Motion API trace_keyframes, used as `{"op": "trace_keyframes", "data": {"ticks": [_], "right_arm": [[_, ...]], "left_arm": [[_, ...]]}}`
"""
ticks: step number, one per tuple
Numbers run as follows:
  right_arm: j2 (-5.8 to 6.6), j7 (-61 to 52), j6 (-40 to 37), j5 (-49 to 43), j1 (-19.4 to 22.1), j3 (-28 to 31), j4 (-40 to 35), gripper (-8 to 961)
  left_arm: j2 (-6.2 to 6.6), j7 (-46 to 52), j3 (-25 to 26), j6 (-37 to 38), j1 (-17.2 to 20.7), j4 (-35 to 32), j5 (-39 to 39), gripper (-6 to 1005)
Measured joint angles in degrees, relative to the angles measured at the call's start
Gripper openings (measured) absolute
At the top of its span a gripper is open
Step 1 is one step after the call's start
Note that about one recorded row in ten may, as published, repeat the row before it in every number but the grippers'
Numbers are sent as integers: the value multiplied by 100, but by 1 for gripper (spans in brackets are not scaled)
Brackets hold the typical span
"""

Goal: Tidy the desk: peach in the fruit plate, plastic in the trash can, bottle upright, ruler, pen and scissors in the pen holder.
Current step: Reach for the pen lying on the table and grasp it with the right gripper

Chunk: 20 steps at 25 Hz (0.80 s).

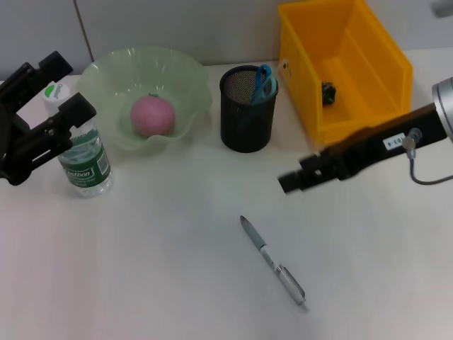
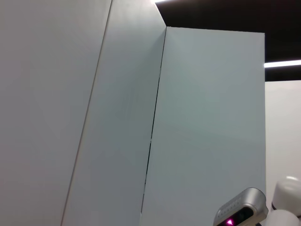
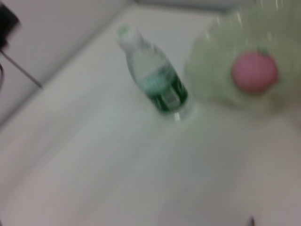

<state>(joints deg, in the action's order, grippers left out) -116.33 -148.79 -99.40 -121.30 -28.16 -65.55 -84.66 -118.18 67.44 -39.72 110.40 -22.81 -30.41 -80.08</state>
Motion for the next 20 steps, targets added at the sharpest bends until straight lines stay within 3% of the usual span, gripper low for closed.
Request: {"op": "trace_keyframes", "data": {"ticks": [5, 9, 15, 20], "right_arm": [[37, -679, -852, -997, -723, -4, 43, 692], [-32, -896, -1180, -1782, -1334, -54, 471, 692], [-201, -811, -1135, -2447, -2113, -310, 1582, 691], [-250, -733, -716, -2640, -2474, -822, 2310, 691]], "left_arm": [[-8, -47, 0, -68, -3, 0, 28, 806], [-13, -64, 43, -105, 2, 0, 36, 805], [-20, -110, 62, -134, 32, 0, 37, 805], [-21, -113, 61, -134, 41, 7, 37, 806]]}}
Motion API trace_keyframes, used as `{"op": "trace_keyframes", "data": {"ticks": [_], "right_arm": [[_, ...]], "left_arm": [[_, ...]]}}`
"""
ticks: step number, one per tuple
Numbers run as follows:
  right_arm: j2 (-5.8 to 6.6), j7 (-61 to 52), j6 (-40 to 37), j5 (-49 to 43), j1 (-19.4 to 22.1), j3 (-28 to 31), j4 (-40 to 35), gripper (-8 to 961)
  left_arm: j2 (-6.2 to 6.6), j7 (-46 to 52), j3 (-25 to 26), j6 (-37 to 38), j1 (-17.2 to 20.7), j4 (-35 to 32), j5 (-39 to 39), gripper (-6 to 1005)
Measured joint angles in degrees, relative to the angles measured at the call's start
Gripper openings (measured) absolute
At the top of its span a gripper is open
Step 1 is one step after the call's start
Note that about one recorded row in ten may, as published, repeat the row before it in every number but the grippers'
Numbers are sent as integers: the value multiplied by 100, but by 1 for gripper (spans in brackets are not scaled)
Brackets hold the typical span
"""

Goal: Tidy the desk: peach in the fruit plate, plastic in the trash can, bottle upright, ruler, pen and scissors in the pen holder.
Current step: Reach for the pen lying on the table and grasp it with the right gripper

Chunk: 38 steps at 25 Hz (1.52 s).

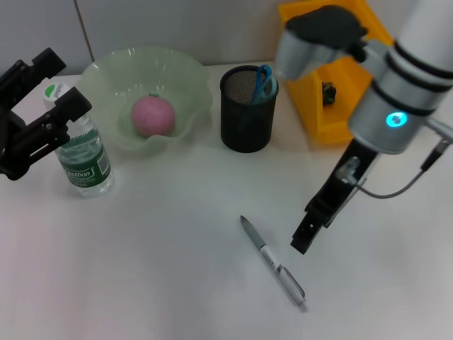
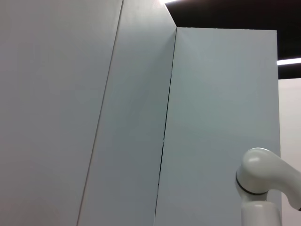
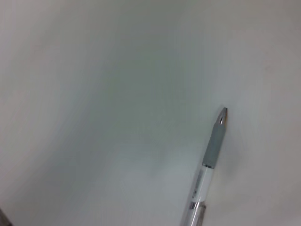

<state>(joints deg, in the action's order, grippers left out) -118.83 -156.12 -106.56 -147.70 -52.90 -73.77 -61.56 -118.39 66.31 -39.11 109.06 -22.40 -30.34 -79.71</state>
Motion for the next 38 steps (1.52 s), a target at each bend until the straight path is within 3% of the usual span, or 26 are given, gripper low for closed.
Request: {"op": "trace_keyframes", "data": {"ticks": [6, 24, 26, 29, 30, 31, 34, 38], "right_arm": [[-46, 74, 688, 11, -231, -628, 503, 691], [-97, -5, 1545, 236, -436, -1438, 1190, 690], [-97, -23, 1552, 295, -437, -1440, 1189, 690], [-97, -71, 1567, 319, -449, -1448, 1189, 690], [-97, -96, 1573, 320, -460, -1449, 1196, 690], [-96, -118, 1577, 320, -471, -1450, 1199, 690], [-96, -180, 1612, 322, -503, -1454, 1199, 690], [-101, -247, 1682, 382, -516, -1505, 1228, 689]], "left_arm": [[2, -1, 0, 0, 5, 2, -1, 806], [75, 63, -88, -163, 155, -236, -355, 804], [153, 263, -93, -173, 163, -406, -934, 803], [153, 263, -93, -173, 163, -406, -934, 803], [233, 758, -99, -193, 98, -783, -1759, 803], [233, 758, -99, -193, 98, -783, -1759, 803], [204, 1745, -112, -263, -36, -1825, -3137, 802], [189, 2113, -114, -322, -193, -2155, -3848, 801]]}}
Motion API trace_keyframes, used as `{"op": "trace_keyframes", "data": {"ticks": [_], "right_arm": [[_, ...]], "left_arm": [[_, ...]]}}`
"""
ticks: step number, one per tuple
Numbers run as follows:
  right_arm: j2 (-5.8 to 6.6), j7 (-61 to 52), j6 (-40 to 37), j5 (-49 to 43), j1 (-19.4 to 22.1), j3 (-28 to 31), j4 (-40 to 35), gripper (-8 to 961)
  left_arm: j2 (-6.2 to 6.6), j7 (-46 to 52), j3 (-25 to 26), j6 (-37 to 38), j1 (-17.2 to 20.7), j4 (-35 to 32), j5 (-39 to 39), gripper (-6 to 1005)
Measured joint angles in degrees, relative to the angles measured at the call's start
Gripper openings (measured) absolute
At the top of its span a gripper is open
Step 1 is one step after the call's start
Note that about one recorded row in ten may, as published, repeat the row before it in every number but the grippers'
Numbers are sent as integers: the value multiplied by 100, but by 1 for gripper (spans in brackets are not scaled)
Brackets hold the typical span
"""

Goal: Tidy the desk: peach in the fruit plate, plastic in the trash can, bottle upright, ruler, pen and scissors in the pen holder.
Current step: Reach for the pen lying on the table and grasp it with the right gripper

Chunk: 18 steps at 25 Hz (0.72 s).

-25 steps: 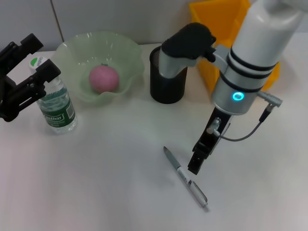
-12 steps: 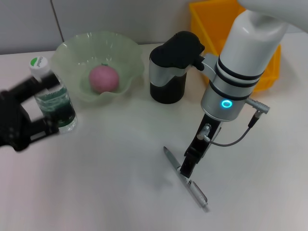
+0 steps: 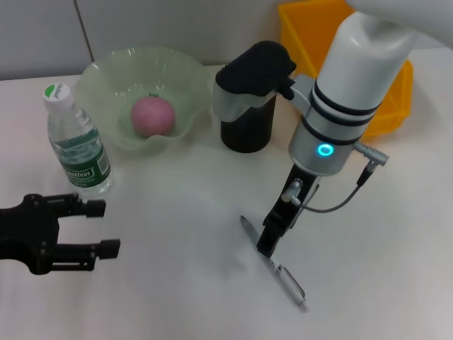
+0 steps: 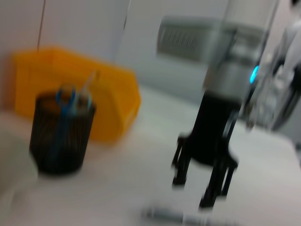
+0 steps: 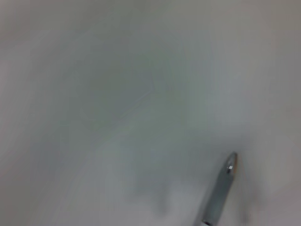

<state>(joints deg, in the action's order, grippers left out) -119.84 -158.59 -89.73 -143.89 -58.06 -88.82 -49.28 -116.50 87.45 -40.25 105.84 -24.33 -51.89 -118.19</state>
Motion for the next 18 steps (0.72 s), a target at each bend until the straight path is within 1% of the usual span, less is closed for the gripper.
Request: {"op": "trace_keyframes", "data": {"ticks": [1, 4, 5, 12, 14, 18], "right_arm": [[0, -10, 23, 46, -5, -43, 14, 689], [-2, -84, 123, 177, -21, -316, 60, 689], [-3, -140, 203, 239, -26, -517, 97, 689], [-4, -214, 310, 302, -49, -656, 173, 689], [-5, -239, 452, 346, -48, -884, 197, 689], [-5, -250, 538, 428, -46, -1023, 217, 689]], "left_arm": [[10, 184, 10, -17, -133, -135, -455, 801], [10, 211, 12, -16, -170, -186, -604, 801], [3, 208, 1, -11, -195, -253, -716, 801], [3, 178, 36, 18, -203, -273, -718, 800], [3, 178, 40, 15, -205, -277, -708, 799], [-12, 174, 30, -14, -207, -279, -707, 799]]}}
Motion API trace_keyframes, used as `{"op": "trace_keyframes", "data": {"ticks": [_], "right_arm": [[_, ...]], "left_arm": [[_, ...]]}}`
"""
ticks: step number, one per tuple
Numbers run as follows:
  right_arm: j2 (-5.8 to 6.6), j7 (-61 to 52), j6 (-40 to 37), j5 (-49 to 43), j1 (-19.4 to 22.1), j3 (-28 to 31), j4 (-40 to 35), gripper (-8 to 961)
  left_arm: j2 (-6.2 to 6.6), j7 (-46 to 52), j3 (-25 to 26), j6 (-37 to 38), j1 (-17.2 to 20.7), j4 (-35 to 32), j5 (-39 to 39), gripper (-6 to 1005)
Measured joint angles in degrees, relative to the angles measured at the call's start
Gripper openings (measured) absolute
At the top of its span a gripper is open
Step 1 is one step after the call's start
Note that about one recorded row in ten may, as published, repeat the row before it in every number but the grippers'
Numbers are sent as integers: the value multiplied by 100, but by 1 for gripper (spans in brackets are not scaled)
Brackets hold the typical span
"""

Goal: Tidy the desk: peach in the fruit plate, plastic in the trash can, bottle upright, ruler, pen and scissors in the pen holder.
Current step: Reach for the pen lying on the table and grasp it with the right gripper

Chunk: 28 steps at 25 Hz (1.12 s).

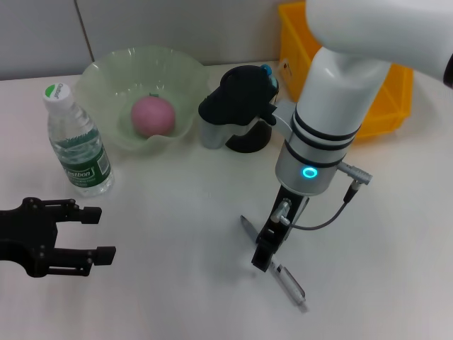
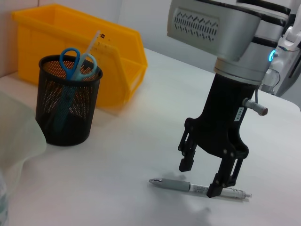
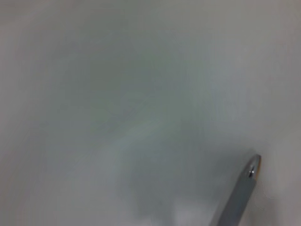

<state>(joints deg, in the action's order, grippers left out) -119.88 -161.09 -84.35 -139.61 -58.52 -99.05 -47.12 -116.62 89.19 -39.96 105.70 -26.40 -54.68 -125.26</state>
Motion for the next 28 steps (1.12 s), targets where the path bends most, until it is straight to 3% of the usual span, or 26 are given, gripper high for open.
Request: {"op": "trace_keyframes", "data": {"ticks": [28], "right_arm": [[0, 29, 250, 93, 10, -559, -98, 688]], "left_arm": [[-25, -60, 27, 2, -23, -15, 12, 794]]}}
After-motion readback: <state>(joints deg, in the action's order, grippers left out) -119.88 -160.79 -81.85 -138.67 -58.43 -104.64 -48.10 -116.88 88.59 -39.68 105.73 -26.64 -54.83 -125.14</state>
